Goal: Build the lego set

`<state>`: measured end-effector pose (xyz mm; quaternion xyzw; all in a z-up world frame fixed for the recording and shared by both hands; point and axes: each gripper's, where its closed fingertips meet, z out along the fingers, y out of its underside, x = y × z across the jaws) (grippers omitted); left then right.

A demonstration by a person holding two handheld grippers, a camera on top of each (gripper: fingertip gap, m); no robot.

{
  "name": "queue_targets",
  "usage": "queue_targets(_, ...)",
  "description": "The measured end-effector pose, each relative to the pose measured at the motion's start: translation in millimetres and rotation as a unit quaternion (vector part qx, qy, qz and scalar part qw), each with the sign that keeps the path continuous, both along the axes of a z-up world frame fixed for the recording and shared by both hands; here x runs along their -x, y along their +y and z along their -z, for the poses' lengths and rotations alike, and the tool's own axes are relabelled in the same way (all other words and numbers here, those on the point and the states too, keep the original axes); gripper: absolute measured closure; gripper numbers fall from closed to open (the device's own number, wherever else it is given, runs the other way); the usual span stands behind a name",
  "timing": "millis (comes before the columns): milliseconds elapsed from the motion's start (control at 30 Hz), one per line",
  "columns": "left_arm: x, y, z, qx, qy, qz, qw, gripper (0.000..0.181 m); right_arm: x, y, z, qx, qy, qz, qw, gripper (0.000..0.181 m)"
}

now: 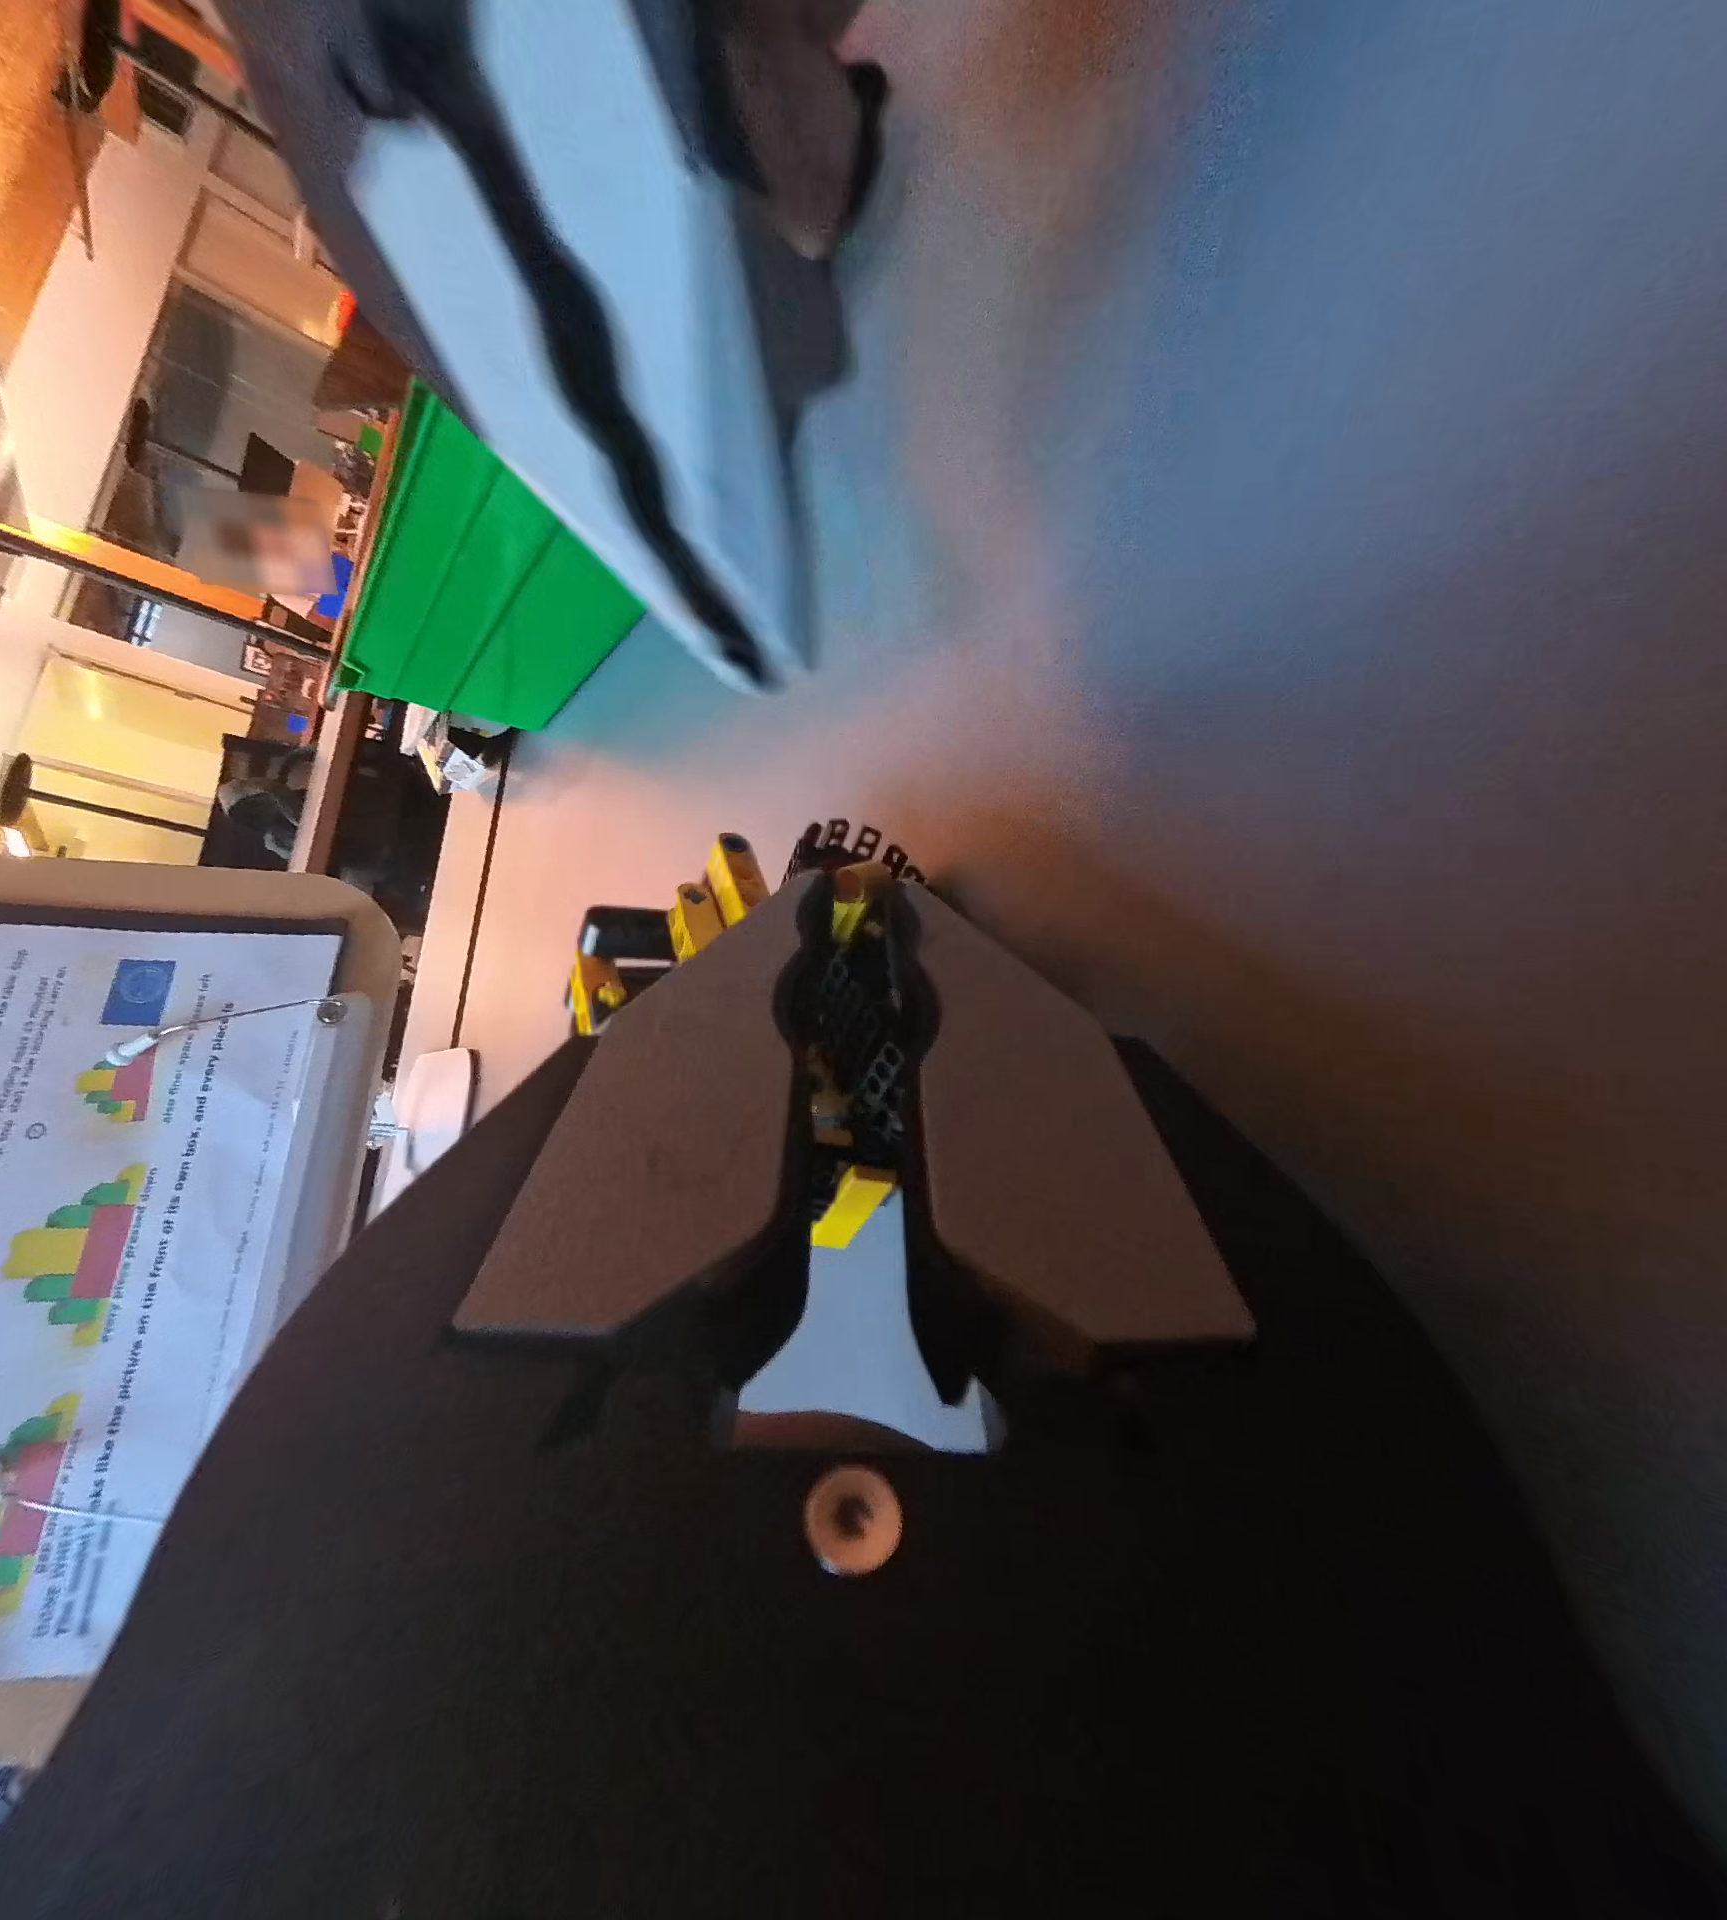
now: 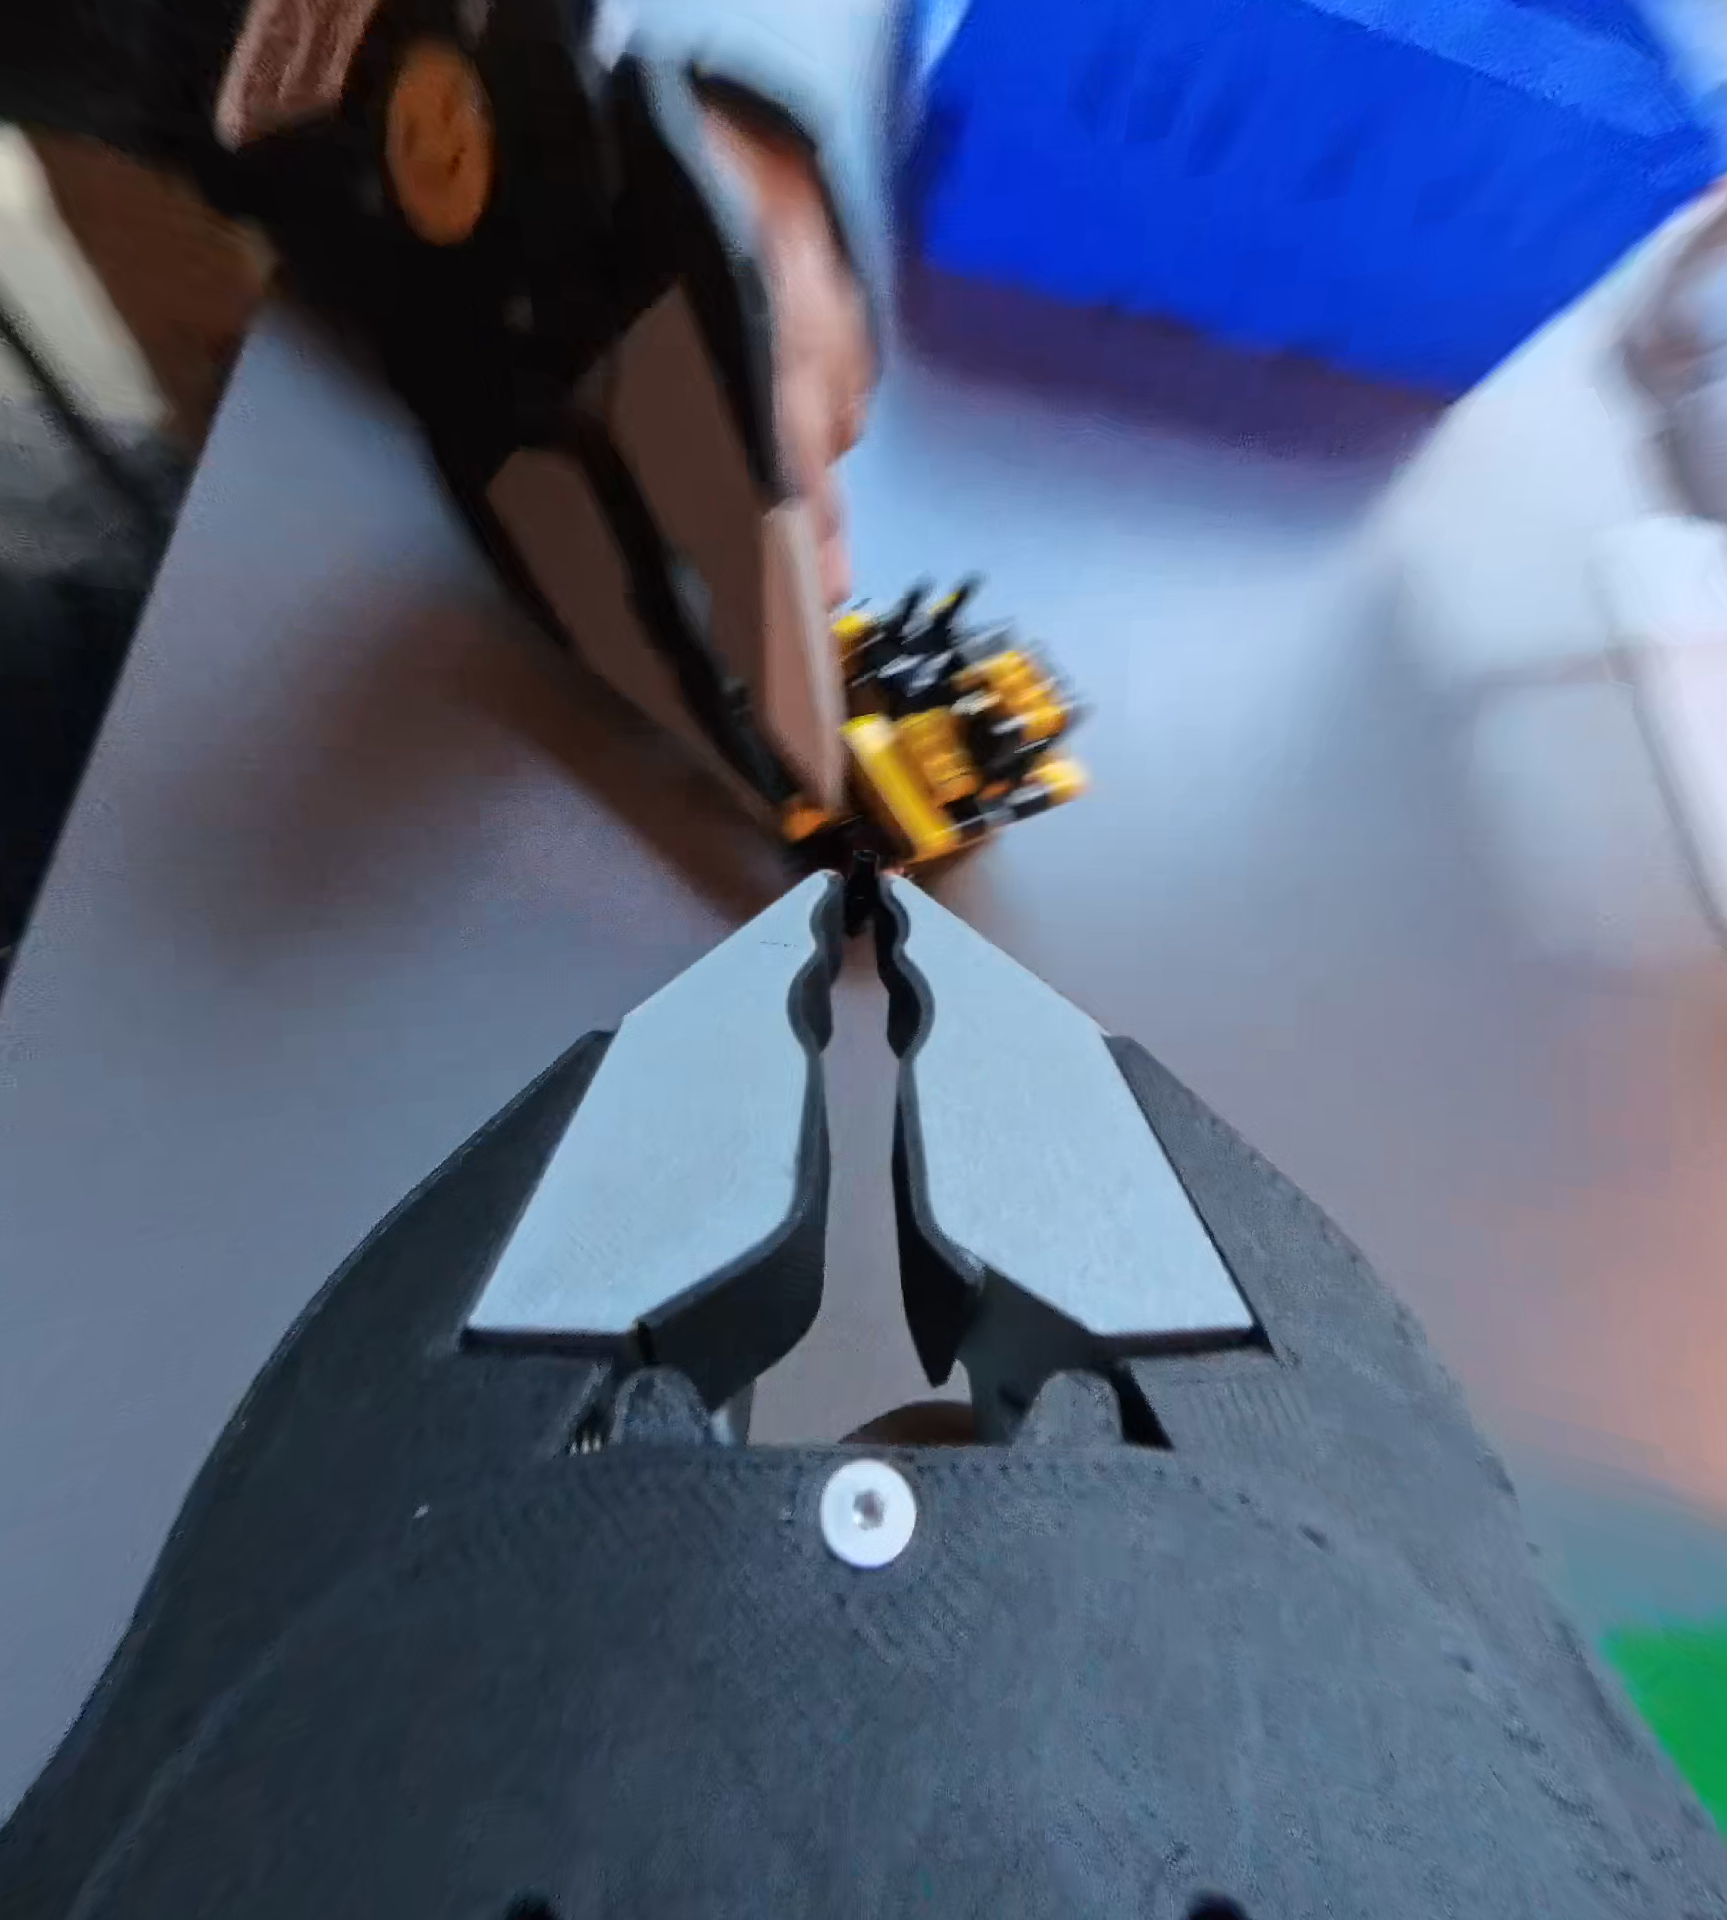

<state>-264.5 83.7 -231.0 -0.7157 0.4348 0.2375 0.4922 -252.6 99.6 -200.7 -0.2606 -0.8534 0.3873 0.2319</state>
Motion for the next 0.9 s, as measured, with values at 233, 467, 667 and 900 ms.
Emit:
queue_targets(233,-7,-1,-8,-0.01,-0.026,0.008,1.0,0.167,-11,193,-118,0.047,0.236,0.384,0.891,0.179)
queue_targets(467,-7,0,-11,-0.019,-0.026,0.005,0.999,0.167,-46,303,-22,-0.002,0.018,0.582,0.813,0.141)
queue_targets(667,-1,2,-12,-0.02,-0.032,-0.011,0.999,0.168,-43,301,-16,0.044,0.0,0.582,0.812,0.138)
queue_targets(900,0,1,-13,-0.022,-0.029,-0.012,0.999,0.169,-31,263,-7,0.051,-0.04,0.499,0.864,0.136)
